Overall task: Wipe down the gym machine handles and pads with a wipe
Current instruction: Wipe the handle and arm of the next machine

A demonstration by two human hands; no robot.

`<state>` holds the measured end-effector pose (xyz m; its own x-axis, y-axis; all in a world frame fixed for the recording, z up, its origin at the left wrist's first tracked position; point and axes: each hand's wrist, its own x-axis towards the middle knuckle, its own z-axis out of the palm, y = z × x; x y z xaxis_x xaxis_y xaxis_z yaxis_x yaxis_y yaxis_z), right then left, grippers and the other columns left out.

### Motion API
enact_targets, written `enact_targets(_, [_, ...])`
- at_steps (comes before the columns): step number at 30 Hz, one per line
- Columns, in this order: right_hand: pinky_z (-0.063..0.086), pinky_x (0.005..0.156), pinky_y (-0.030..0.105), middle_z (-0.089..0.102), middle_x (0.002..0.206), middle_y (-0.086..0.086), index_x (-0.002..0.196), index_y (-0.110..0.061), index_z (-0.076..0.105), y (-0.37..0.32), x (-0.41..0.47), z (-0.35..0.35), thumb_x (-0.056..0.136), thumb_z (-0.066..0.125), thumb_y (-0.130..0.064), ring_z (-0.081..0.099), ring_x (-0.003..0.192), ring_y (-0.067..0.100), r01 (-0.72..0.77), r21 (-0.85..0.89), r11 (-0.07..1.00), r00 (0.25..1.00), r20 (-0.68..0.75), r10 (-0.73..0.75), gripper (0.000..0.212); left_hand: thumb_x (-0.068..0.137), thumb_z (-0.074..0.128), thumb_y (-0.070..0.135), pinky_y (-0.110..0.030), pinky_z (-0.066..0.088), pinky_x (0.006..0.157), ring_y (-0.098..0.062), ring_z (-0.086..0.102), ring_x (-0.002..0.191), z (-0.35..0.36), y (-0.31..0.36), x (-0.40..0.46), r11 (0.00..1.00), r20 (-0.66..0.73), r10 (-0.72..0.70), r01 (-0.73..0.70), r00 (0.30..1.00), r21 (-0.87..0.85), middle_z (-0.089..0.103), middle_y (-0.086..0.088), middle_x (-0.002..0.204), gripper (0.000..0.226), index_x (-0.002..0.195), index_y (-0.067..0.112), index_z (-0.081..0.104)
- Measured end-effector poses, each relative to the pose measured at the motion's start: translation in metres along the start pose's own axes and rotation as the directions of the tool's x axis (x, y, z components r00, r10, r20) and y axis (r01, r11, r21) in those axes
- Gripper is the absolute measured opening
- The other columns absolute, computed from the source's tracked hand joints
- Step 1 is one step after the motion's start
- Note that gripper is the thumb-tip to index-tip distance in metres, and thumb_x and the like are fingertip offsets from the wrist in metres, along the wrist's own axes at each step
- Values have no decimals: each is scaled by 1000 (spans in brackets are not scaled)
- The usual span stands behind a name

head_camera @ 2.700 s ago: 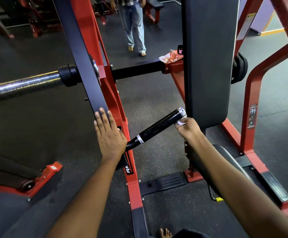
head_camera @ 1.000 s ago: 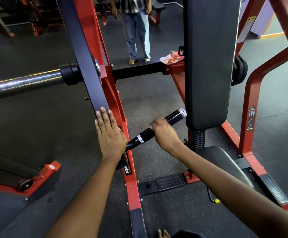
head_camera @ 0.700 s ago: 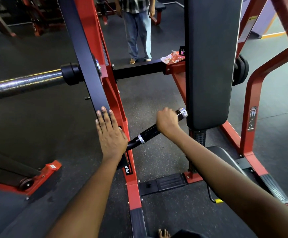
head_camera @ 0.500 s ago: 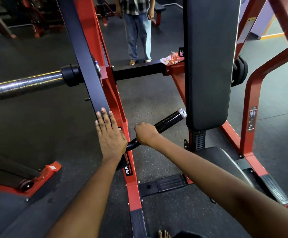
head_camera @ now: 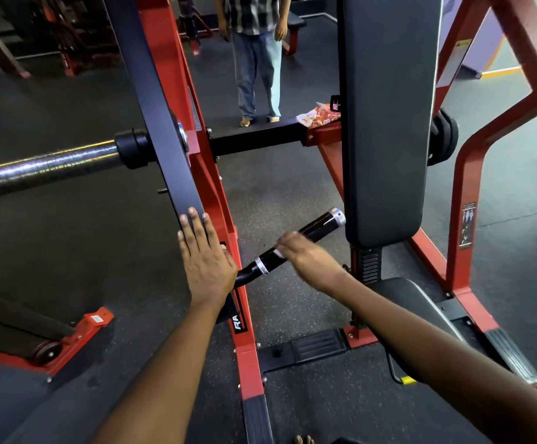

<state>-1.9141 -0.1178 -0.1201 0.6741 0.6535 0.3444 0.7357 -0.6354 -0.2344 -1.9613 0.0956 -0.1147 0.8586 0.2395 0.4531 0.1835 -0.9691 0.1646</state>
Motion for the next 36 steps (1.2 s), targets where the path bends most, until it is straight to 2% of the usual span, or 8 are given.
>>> enact_targets(2, [43, 102, 42, 63, 119, 18, 117, 1, 62, 3, 3, 3, 73, 67, 8, 59, 115, 32, 130, -69, 989, 991, 41, -127, 45, 91, 30, 18, -50, 4, 121, -37, -5, 148, -1, 1, 1, 1000, 2, -1, 1, 1000, -5, -2, -22, 160, 70, 152, -1, 2])
enact_targets(6, [32, 112, 39, 52, 135, 17, 130, 1, 53, 21, -3, -12, 86, 51, 10, 43, 131, 31, -251, 46, 967, 967, -42, 253, 45, 92, 27, 19, -51, 5, 121, -38, -5, 148, 0, 0, 1, 1000, 26, -4, 4, 1000, -6, -3, -22, 160, 69, 152, -1, -1])
enact_targets(8, [25, 113, 32, 46, 141, 15, 135, -1, 49, 11, -10, -19, 91, 46, 8, 37, 135, 28, -304, 54, 951, 951, -42, 307, 45, 93, 27, 19, -51, 5, 120, -38, -5, 148, -2, 1, 1, 1000, 45, -4, 4, 999, -8, -3, -22, 160, 68, 152, -2, 0])
enact_targets(10, [30, 110, 31, 47, 141, 13, 135, -2, 48, 0, -16, -27, 93, 46, 5, 41, 132, 27, -348, 106, 932, 932, -69, 356, 43, 94, 28, 20, -52, 6, 120, -39, -3, 148, -5, 2, 2, 1000, 75, -7, 8, 997, -10, -2, -23, 159, 68, 152, -3, 2])
enact_targets(15, [48, 82, 36, 58, 116, 11, 125, -6, 52, -21, -32, -55, 91, 40, 2, 57, 102, 28, -570, 213, 794, 792, -113, 599, 37, 99, 39, 25, -52, 5, 120, -40, -4, 147, -18, 7, 3, 999, 183, -16, 8, 983, 42, -3, -25, 159, 69, 151, -4, 4])
enact_targets(19, [39, 63, 32, 59, 95, 8, 97, -6, 56, -28, -49, -77, 91, 42, -5, 57, 85, 28, -650, 127, 749, 740, -120, 662, 16, 99, 44, 36, -49, -5, 119, -37, -12, 146, -36, 17, 4, 998, 300, -54, 48, 952, 27, -13, -22, 157, 77, 152, 1, 0])
enact_targets(26, [40, 74, 36, 61, 93, 8, 78, -4, 61, -39, -98, -122, 83, 52, -8, 55, 89, 31, -726, 112, 678, 633, -275, 723, 11, 101, 39, 37, -42, 14, 120, -26, 23, 146, -81, 86, -34, 959, 318, 238, -171, 918, -226, 31, -11, 155, 54, 148, 10, 35])
enact_targets(36, [45, 80, 39, 62, 95, 10, 80, -2, 63, -47, -220, -155, 78, 55, -6, 56, 91, 32, -848, 96, 522, 445, -407, 798, 9, 102, 37, 39, -33, 8, 118, -19, 21, 146, -106, 195, -120, 823, 324, 499, -322, 804, -468, 32, -6, 156, 53, 148, 11, 35])
